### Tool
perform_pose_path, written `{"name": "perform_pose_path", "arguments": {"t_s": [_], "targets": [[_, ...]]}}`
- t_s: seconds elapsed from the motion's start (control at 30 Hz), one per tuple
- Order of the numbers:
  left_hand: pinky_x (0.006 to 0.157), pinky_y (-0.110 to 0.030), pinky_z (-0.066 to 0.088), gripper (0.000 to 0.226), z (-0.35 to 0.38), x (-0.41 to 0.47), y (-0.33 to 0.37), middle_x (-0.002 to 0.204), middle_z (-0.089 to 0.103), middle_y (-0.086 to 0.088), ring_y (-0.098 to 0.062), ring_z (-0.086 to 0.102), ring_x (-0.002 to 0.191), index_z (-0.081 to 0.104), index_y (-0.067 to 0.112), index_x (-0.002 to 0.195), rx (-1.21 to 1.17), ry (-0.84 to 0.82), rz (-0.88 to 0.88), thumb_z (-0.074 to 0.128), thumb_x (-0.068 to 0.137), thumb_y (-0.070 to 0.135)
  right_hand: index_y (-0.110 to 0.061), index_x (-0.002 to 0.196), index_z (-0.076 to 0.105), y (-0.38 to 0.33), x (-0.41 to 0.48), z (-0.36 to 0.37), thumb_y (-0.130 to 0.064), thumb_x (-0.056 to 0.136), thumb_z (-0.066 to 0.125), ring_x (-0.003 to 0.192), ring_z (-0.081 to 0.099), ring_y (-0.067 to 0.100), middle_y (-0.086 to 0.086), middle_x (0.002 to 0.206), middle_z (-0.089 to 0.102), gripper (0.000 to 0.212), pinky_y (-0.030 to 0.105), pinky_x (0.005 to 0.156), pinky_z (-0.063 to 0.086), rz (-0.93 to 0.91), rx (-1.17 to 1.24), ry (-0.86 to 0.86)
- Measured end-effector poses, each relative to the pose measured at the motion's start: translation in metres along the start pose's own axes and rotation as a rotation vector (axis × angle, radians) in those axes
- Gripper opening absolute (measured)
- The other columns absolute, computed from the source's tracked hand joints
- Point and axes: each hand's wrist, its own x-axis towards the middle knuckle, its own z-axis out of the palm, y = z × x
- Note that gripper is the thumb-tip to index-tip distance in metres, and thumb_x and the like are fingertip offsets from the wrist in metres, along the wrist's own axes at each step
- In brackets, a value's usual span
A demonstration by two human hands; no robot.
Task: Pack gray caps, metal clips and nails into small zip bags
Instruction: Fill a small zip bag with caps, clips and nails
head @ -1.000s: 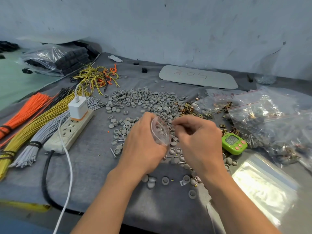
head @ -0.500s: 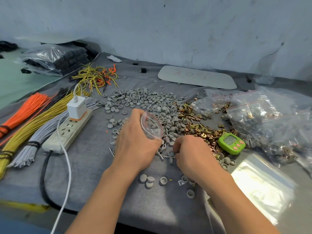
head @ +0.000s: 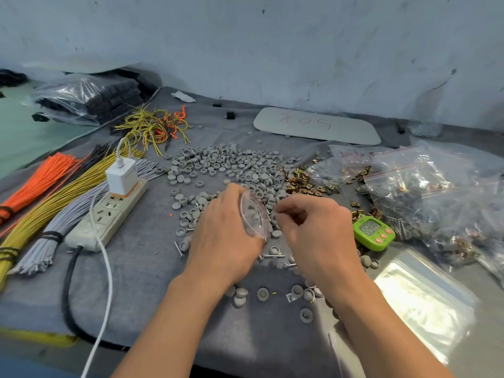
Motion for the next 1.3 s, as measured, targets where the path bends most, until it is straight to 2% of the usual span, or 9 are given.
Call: {"name": "perform_pose_path", "arguments": {"t_s": [0.1, 0.23, 0.33, 0.43, 0.6, 0.67, 0.83, 1.03, 1.3], "targets": [[0.064, -0.036, 0.039, 0.041, 0.004, -0.002, 0.006, 0.087, 0.050, 0.013, -0.012, 0.050, 0.082, 0.037, 0.039, 0.094, 0.001, -0.075, 0.048, 0.073, 0.079, 0.028, -0.036, 0.083, 0.079, -0.004, -0.002, 0.004, -0.015, 0.083, 0.080, 0.074, 0.065, -0.005, -0.025, 0.072, 0.070, 0.022, 0.011, 0.065, 0.049, -0.043, 0.077, -0.032], [0.054, -0.023, 0.029, 0.031, 0.006, -0.004, 0.011, 0.083, 0.051, 0.013, -0.002, 0.049, 0.079, 0.037, 0.037, 0.090, -0.033, -0.099, 0.102, 0.066, 0.080, 0.031, -0.022, 0.074, 0.072, -0.002, -0.001, 0.011, -0.016, 0.089, 0.071, 0.056, 0.051, 0.012, -0.006, 0.061, 0.062, 0.016, 0.029, 0.053, 0.044, -0.114, 0.084, -0.142], [0.053, -0.020, 0.029, 0.033, 0.005, -0.004, 0.010, 0.083, 0.053, 0.014, 0.005, 0.049, 0.082, 0.039, 0.039, 0.093, -0.043, -0.110, 0.078, 0.067, 0.078, 0.031, -0.025, 0.061, 0.060, -0.001, 0.000, 0.013, -0.017, 0.093, 0.067, 0.052, 0.037, 0.010, -0.007, 0.053, 0.048, 0.034, 0.019, 0.048, 0.030, -0.142, 0.086, -0.163], [0.053, -0.021, 0.029, 0.037, 0.004, -0.003, 0.008, 0.082, 0.054, 0.015, 0.003, 0.051, 0.079, 0.040, 0.040, 0.093, -0.074, -0.112, 0.038, 0.069, 0.073, 0.028, -0.037, 0.063, 0.069, -0.002, 0.000, 0.009, -0.016, 0.091, 0.070, 0.053, 0.052, 0.002, -0.022, 0.054, 0.058, 0.036, 0.011, 0.051, 0.037, -0.116, 0.163, -0.139], [0.062, -0.027, 0.039, 0.050, -0.002, -0.001, 0.001, 0.091, 0.058, 0.015, -0.008, 0.055, 0.082, 0.040, 0.043, 0.098, -0.085, -0.031, -0.047, 0.081, 0.071, 0.036, -0.033, 0.083, 0.083, 0.006, 0.007, -0.003, -0.016, 0.087, 0.075, 0.068, 0.068, -0.008, -0.029, 0.069, 0.071, 0.019, 0.009, 0.062, 0.052, 0.020, 0.143, 0.034], [0.069, -0.033, 0.042, 0.051, -0.005, 0.001, -0.003, 0.094, 0.060, 0.013, -0.012, 0.057, 0.085, 0.041, 0.042, 0.099, -0.105, 0.031, -0.092, 0.083, 0.071, 0.035, -0.033, 0.087, 0.082, 0.011, 0.008, -0.007, -0.017, 0.088, 0.072, 0.067, 0.066, -0.007, -0.027, 0.068, 0.069, 0.019, 0.005, 0.063, 0.050, 0.063, -0.038, -0.085], [0.069, -0.034, 0.046, 0.049, -0.010, 0.004, -0.010, 0.090, 0.060, 0.014, -0.001, 0.055, 0.082, 0.042, 0.040, 0.095, -0.137, 0.086, -0.152, 0.084, 0.071, 0.032, -0.035, 0.097, 0.075, 0.015, 0.001, -0.003, -0.028, 0.086, 0.069, 0.087, 0.070, 0.021, -0.004, 0.095, 0.075, 0.013, 0.036, 0.079, 0.060, 0.112, -0.470, -0.531], [0.080, -0.044, 0.053, 0.048, -0.008, 0.003, -0.005, 0.095, 0.060, 0.011, -0.017, 0.060, 0.090, 0.043, 0.038, 0.100, -0.119, 0.075, -0.159, 0.081, 0.073, 0.032, -0.029, 0.083, 0.072, 0.016, 0.000, -0.003, -0.017, 0.078, 0.075, 0.078, 0.069, 0.020, -0.002, 0.086, 0.074, 0.013, 0.027, 0.063, 0.053, 0.129, -0.436, -0.559], [0.075, -0.038, 0.047, 0.046, -0.007, 0.002, -0.006, 0.092, 0.059, 0.012, -0.015, 0.058, 0.086, 0.042, 0.038, 0.100, -0.120, 0.066, -0.158, 0.081, 0.076, 0.032, -0.030, 0.078, 0.073, 0.017, 0.002, -0.001, 0.006, 0.071, 0.060, 0.075, 0.069, 0.020, 0.000, 0.083, 0.072, 0.039, 0.034, 0.068, 0.060, 0.139, -0.363, -0.503]]}}
